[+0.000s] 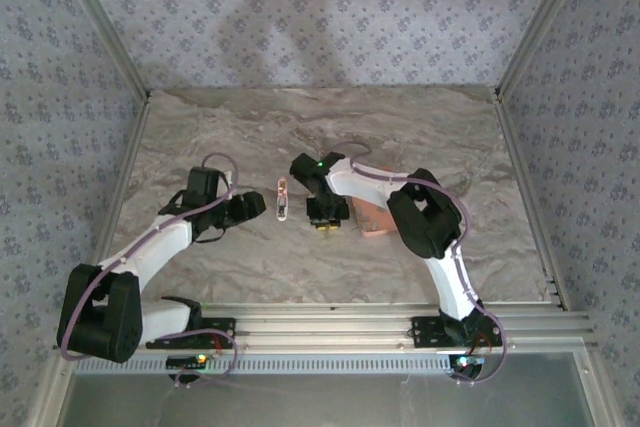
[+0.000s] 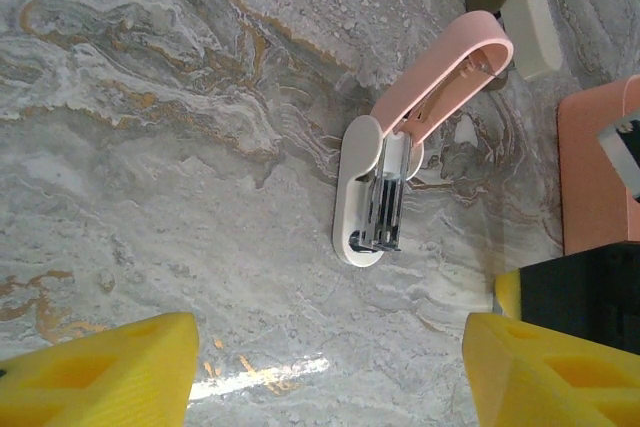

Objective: Load the staples into the stapler

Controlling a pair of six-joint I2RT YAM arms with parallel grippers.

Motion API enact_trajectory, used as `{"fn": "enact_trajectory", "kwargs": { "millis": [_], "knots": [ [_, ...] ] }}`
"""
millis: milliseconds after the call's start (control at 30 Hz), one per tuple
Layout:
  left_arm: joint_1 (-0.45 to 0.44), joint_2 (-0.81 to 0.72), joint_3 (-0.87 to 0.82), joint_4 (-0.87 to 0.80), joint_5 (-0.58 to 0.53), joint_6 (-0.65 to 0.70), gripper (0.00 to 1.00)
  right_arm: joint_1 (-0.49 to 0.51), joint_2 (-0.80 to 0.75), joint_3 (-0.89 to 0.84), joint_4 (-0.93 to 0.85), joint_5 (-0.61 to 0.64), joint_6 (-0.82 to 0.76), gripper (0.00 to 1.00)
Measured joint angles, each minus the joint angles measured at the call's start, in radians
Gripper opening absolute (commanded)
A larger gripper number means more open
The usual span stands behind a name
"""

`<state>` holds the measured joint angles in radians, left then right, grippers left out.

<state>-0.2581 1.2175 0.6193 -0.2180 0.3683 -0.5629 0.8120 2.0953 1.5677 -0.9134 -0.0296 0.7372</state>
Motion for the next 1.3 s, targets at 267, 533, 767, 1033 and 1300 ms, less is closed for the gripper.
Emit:
{"fn": "enact_trajectory", "kwargs": {
  "millis": [267, 533, 767, 1033, 1300],
  "knots": [
    [-0.147, 0.043, 0.138, -0.109, -0.148, 0.061, 0.65, -0.014, -0.239, -0.133, 0.110, 0.058, 0.006, 0.16],
    [-0.282, 0.225, 0.268, -0.235, -0.328, 0.088, 0.63, -0.034, -0.404, -0.239, 0.156, 0.094, -0.005, 0.17],
    [-0.333, 0.351, 0.374, -0.299, -0.406, 0.104, 0.55, -0.046, -0.510, -0.337, 0.180, 0.111, -0.012, 0.17],
    [-0.353, 0.501, 0.492, -0.337, -0.456, 0.110, 0.50, -0.068, -0.629, -0.434, 0.186, 0.124, -0.011, 0.17],
    [-0.357, 0.575, 0.546, -0.359, -0.482, 0.109, 0.45, -0.073, -0.657, -0.459, 0.186, 0.125, -0.008, 0.17]
  ]
}}
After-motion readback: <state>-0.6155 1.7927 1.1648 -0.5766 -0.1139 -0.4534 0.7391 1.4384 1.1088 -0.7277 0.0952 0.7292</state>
